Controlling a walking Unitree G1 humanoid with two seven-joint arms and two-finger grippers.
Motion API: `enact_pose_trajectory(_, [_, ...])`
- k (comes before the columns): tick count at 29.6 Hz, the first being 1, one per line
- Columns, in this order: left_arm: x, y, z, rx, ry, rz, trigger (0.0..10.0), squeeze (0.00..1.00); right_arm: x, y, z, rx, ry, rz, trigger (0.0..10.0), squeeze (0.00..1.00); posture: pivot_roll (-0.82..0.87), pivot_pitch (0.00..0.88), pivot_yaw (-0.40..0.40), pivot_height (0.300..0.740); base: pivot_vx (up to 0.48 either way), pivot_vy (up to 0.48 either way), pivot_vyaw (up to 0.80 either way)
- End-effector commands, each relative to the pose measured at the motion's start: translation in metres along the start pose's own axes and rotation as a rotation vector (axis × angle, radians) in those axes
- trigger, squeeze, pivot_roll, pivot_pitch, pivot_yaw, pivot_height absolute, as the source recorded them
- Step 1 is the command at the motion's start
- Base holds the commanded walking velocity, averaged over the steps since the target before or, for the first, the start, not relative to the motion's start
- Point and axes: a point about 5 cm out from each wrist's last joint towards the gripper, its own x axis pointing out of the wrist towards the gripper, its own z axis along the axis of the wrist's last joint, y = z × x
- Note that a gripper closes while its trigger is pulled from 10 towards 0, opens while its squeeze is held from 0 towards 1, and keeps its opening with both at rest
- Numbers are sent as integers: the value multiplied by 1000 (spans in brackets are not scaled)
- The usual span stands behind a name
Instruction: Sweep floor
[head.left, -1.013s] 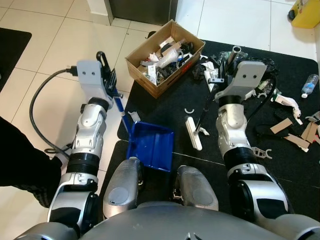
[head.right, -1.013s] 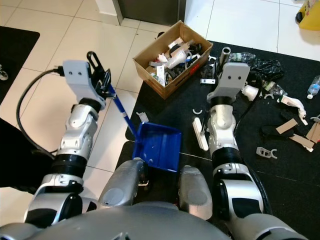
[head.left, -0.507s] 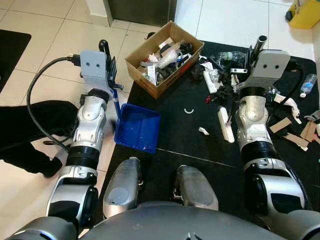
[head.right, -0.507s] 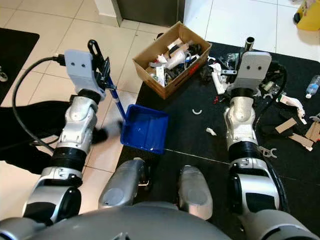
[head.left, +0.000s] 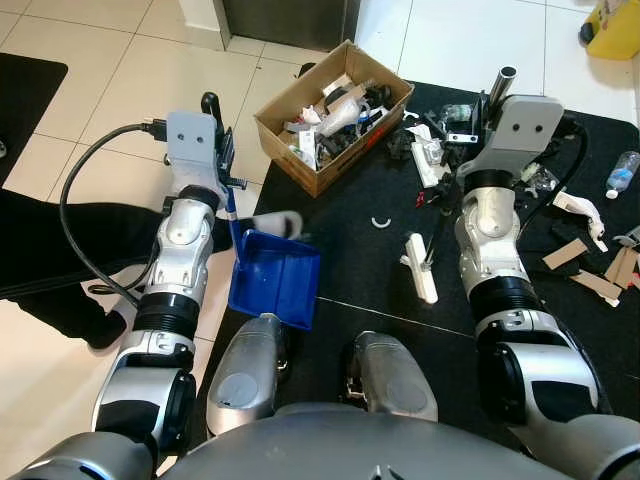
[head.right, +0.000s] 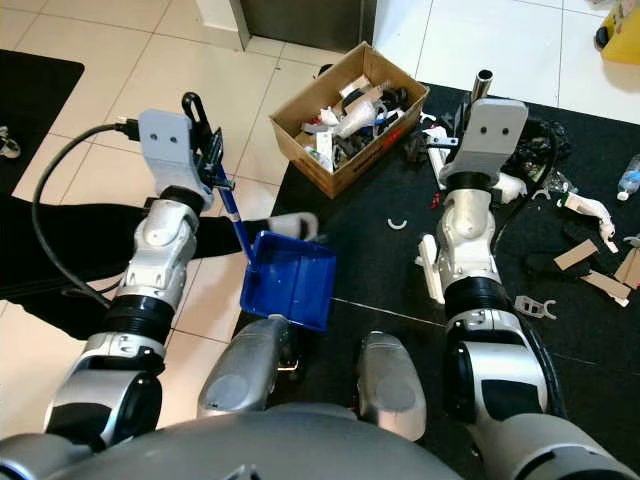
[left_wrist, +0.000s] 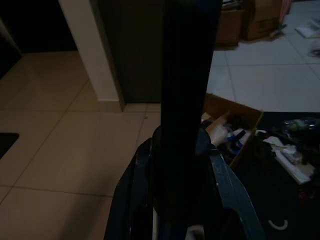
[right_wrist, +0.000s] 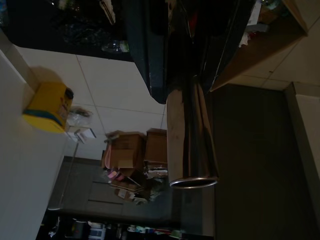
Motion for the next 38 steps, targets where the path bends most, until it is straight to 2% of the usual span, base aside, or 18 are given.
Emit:
enact_pose_trajectory(1, [3,6,7,24,-37,10,10000,0,2,1,2,2,-8,1,10000,0,68,0,31,740,0,0,0])
enact_pose_trajectory(20, [5,4,3,22,-25,1,10000,0,0,3,-1,13,8,-4,10000,0,61,0,38,740,0,0,0])
enact_pose_trajectory(24, [4,3,-8,-66,37,-11,10000,0,-5,1,-9,20,47,-24,10000,0,60,0,38,740,0,0,0])
enact_pose_trajectory(26, [4,3,-10,-80,46,-12,10000,0,-6,0,-10,19,51,-27,10000,0,60,0,38,740,0,0,0])
enact_pose_trajectory(29, [4,8,-18,-151,82,21,10000,0,-12,-5,-19,28,97,-56,10000,0,57,0,37,740,0,0,0])
enact_pose_trajectory(31, [4,12,-19,-169,79,37,10000,0,-15,-9,-25,63,133,-90,10000,0,57,0,37,740,0,0,0])
enact_pose_trajectory(34, [4,13,-19,-141,65,30,10000,0,-21,-15,-35,107,184,-139,10000,0,49,0,36,740,0,0,0])
enact_pose_trajectory(38, [3,12,-22,-99,58,7,10000,0,-27,-18,-43,117,229,-158,10000,0,47,0,36,740,0,0,0])
